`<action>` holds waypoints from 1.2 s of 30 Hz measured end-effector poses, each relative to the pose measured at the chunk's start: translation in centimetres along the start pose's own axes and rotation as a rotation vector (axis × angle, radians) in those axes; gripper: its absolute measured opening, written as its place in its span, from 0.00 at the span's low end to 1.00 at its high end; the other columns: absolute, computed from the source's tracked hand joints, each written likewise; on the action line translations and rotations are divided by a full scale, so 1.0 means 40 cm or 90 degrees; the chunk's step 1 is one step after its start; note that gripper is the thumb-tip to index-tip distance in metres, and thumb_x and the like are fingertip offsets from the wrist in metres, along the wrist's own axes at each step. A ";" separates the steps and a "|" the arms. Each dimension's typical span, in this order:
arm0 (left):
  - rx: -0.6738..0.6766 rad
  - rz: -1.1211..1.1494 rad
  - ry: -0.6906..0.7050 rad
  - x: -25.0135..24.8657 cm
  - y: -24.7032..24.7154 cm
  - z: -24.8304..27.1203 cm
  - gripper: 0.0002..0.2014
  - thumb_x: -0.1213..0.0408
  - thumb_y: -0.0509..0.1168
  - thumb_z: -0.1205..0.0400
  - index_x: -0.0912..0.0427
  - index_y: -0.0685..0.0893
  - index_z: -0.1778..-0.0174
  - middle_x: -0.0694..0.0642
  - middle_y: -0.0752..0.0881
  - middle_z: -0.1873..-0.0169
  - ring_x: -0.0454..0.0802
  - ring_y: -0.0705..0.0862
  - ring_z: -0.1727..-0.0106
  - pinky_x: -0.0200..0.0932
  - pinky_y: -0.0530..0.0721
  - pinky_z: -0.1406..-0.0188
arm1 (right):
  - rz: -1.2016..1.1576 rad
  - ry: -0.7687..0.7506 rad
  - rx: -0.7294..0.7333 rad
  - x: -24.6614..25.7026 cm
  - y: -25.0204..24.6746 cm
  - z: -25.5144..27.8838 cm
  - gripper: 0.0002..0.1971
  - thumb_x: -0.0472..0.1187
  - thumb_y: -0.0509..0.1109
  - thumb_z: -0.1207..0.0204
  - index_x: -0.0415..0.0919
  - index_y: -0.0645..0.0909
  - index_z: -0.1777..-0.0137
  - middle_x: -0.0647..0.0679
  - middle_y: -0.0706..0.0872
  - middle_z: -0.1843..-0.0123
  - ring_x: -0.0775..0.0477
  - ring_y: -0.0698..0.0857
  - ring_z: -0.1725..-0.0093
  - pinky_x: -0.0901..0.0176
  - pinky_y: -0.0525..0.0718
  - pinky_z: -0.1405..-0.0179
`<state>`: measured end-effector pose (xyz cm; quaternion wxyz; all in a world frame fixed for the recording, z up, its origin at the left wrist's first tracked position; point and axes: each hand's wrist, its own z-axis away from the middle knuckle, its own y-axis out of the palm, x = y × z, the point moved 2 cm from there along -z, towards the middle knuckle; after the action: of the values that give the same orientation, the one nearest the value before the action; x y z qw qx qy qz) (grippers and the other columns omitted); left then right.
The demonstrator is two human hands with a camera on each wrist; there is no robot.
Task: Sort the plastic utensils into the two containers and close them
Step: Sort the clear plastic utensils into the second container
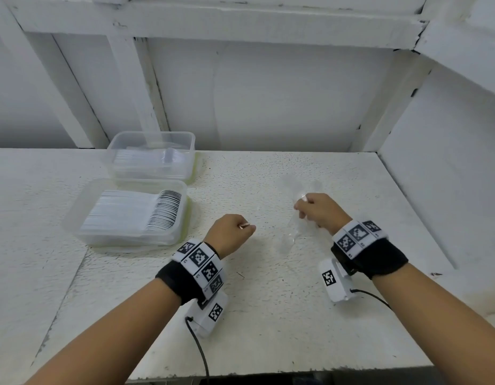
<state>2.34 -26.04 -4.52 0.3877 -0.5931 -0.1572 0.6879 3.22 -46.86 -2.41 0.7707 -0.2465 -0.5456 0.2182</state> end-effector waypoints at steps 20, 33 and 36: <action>0.102 -0.098 -0.056 -0.184 0.178 -0.172 0.22 0.51 0.62 0.18 0.59 0.66 0.73 0.52 0.71 0.75 0.47 0.68 0.75 0.38 0.65 0.77 | -0.135 0.091 -0.166 -0.107 -0.105 0.058 0.13 0.37 0.62 0.24 0.42 0.66 0.69 0.48 0.67 0.71 0.52 0.63 0.74 0.62 0.60 0.75; -0.138 0.061 0.112 -0.142 -0.027 -0.092 0.14 0.62 0.60 0.20 0.54 0.65 0.70 0.49 0.71 0.73 0.43 0.66 0.72 0.35 0.66 0.72 | 0.328 -0.153 -0.086 -0.081 -0.090 0.064 0.08 0.37 0.63 0.21 0.35 0.80 0.59 0.43 0.82 0.52 0.41 0.82 0.54 0.55 0.79 0.60; -0.228 0.135 0.102 -0.092 -0.093 -0.081 0.14 0.63 0.63 0.21 0.54 0.65 0.69 0.51 0.78 0.70 0.44 0.68 0.73 0.39 0.66 0.73 | 0.466 -0.189 -0.049 -0.063 -0.064 0.056 0.08 0.40 0.60 0.19 0.37 0.78 0.55 0.48 0.73 0.56 0.42 0.79 0.60 0.59 0.69 0.68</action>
<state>6.64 -27.07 -0.24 0.2132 -0.7186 -0.1821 0.6364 0.51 -50.09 -2.04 0.5451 -0.4190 -0.5351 0.4910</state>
